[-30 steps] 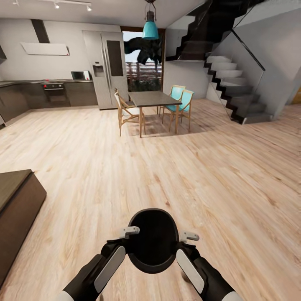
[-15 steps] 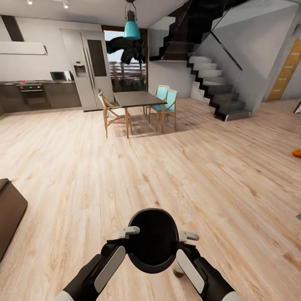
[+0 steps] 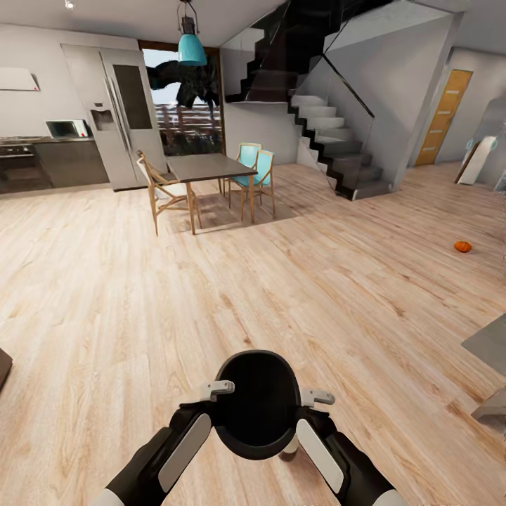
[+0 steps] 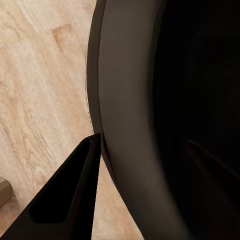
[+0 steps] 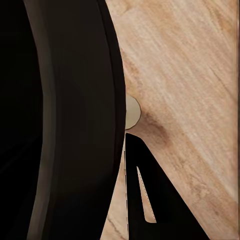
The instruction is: Place each of the two pumpkins and all three candles from the living room inside a cabinet in the living room (use any cabinet), then make sure every cabinet is closed, and position the cauldron so it is next to a table in the living room.
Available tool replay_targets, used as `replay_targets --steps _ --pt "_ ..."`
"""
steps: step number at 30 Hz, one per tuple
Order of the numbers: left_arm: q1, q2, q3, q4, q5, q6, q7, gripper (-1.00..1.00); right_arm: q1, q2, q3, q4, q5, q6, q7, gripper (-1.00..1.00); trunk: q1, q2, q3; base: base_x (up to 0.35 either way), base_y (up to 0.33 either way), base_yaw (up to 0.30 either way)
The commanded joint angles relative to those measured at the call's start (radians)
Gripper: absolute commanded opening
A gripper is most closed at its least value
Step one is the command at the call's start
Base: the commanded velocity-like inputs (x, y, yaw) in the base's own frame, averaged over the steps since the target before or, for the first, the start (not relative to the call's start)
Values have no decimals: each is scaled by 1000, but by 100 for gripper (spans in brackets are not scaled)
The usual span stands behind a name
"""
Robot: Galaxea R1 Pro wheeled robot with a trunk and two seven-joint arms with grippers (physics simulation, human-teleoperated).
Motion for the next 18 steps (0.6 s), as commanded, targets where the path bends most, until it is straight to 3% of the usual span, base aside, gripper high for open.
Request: replay_targets --steps 1,18 --pt "-1 0 -6 -55 23 -10 10 -100 -1 -1 -4 0 -12 9 -8 -100 0 -1 -1 0 0 -211" --pt "-1 0 -6 -55 23 -10 10 -100 -1 -1 -4 0 -12 9 -8 -100 0 -1 -1 0 0 -207"
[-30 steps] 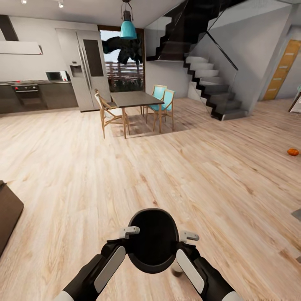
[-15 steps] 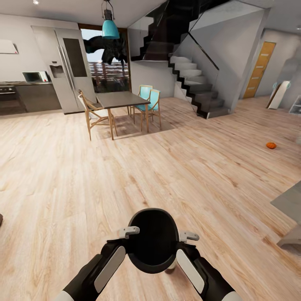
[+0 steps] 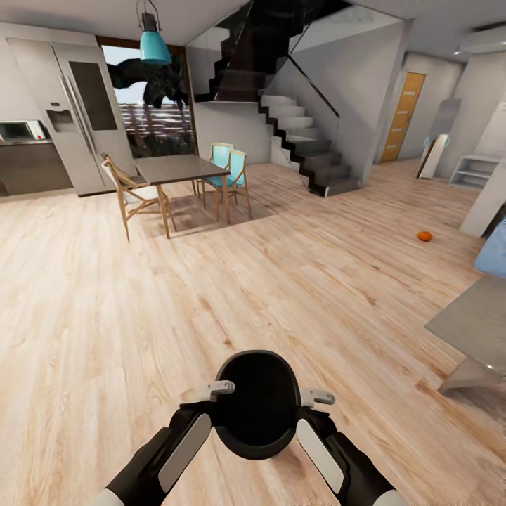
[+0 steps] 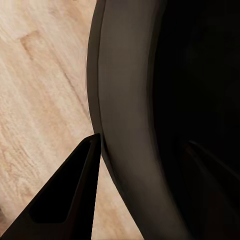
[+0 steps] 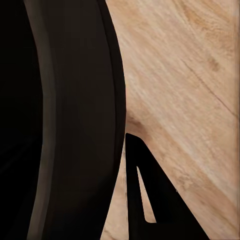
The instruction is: Place each of the two pumpkins and all three candles from the living room inside a cabinet in the living room (use any cabinet), then make sure every cabinet is closed, and position the cauldron so it is next to a table in the living room.
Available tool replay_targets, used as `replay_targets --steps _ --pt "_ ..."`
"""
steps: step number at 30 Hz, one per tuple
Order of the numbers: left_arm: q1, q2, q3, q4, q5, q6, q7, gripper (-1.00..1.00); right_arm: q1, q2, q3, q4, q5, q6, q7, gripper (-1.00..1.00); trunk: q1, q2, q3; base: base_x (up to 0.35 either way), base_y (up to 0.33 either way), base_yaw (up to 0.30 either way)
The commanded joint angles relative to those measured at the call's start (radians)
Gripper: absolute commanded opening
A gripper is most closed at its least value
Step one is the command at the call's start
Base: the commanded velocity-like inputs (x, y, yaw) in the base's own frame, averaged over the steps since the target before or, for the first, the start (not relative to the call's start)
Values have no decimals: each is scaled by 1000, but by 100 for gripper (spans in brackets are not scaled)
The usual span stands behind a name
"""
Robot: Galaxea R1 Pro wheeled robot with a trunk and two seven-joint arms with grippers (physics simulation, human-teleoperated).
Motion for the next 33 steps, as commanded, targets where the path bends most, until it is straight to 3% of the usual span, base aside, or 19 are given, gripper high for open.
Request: replay_targets --steps 1,33 --pt "-1 0 -6 -56 22 -10 10 -100 -2 -1 -5 0 -12 9 -8 -100 0 -1 -1 0 0 -200" --pt "-1 0 -8 -56 22 -10 12 -100 -2 -1 -5 0 -11 9 -7 -100 0 -1 -1 0 0 -198"
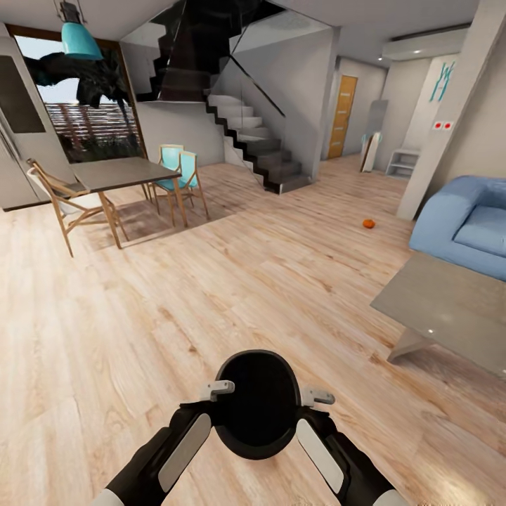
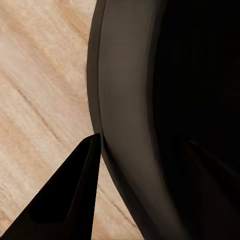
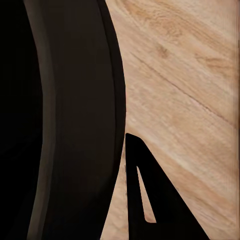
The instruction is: Place each of the two pumpkins and all three candles from the living room inside a cabinet in the living room (use any cabinet), then make sure every cabinet is closed, and position the cauldron so it is next to a table in the living room.
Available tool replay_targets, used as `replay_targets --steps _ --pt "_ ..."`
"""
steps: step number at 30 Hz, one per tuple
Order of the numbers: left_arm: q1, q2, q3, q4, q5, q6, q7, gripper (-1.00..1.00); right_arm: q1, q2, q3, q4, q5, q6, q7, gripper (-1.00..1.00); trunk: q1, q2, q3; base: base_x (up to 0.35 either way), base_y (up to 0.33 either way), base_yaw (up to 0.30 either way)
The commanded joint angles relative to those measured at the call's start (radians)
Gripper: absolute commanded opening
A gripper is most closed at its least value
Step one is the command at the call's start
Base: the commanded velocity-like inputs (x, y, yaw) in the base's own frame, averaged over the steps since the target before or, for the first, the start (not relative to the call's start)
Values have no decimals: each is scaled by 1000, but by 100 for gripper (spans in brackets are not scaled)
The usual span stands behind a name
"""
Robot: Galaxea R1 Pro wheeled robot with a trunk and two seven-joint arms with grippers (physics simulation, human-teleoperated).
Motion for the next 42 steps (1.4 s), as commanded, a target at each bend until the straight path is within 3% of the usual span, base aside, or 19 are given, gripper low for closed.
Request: replay_targets --steps 1,20,34,42 --pt "-1 0 -9 -54 23 -10 10 -100 -1 -1 -4 1 -12 10 -9 -100 0 -1 -1 0 0 -198" --pt "-1 1 -8 -54 23 -10 10 -100 -1 -1 -4 1 -12 10 -9 -100 0 -1 -1 82 -103 -196" --pt "-1 0 -7 -54 23 -10 10 -100 -2 -3 -5 1 -12 10 -9 -100 0 -1 -1 -28 -2 -48" --pt "-1 0 -7 -54 22 -10 10 -100 -2 -3 -5 1 -12 10 -9 -100 0 -1 -1 -76 -110 -235"
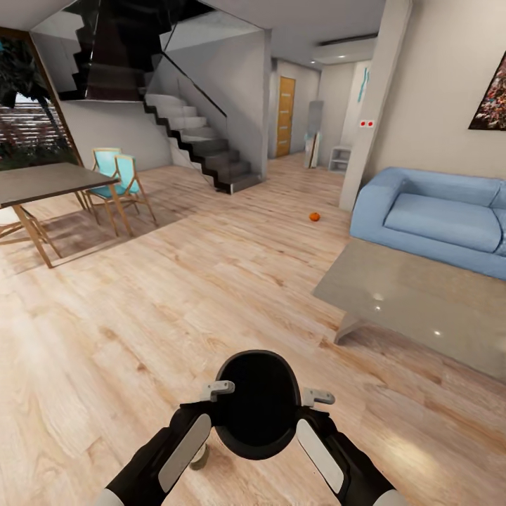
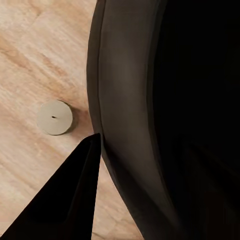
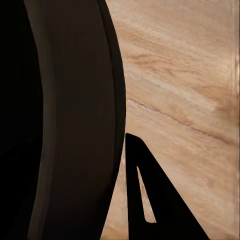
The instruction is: Place each of the two pumpkins and all three candles from the living room inside a cabinet in the living room (use any cabinet), then make sure every cabinet is closed, and position the cauldron so it is next to a table in the living room.
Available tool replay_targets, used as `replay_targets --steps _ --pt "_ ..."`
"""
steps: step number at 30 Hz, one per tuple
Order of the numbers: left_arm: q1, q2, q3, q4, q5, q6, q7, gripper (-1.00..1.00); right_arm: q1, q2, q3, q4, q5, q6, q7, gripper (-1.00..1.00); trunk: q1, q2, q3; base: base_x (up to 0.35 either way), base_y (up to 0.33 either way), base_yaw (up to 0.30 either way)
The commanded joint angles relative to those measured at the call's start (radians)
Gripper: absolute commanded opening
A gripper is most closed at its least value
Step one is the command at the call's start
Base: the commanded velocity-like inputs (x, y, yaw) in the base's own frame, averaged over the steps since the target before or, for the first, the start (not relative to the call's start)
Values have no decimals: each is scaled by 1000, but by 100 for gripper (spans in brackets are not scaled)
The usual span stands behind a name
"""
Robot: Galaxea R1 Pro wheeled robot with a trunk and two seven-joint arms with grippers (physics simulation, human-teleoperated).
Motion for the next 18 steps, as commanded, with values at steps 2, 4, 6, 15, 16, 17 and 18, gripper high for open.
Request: replay_targets --steps 2,4,6,15,16,17,18 --pt "-1 1 -5 -56 20 -8 10 -100 -1 -1 -8 1 -12 10 -8 -100 0 -1 -1 -6 -245 -278" --pt "-1 0 -5 -56 19 -8 10 -100 -1 -1 -8 1 -12 10 -8 -100 0 -1 -1 -2 -245 -279" --pt "-1 0 -5 -56 20 -8 10 -100 -1 -1 -8 1 -12 10 -8 -100 0 -1 -1 0 -225 -279" --pt "-1 0 -5 -56 20 -8 10 -100 -1 -1 -8 1 -12 10 -8 -100 0 -1 -1 0 -195 -279" --pt "-1 0 -5 -56 20 -8 10 -100 -2 -1 -8 1 -12 10 -8 -100 0 -1 -1 0 -172 -279" --pt "-1 0 -5 -56 19 -8 10 -100 -1 -1 -8 1 -12 10 -8 -100 0 -1 -1 0 -163 -279" --pt "-1 0 -5 -56 20 -8 10 -100 -1 -1 -8 1 -12 10 -8 -100 0 -1 -1 0 -156 -279"
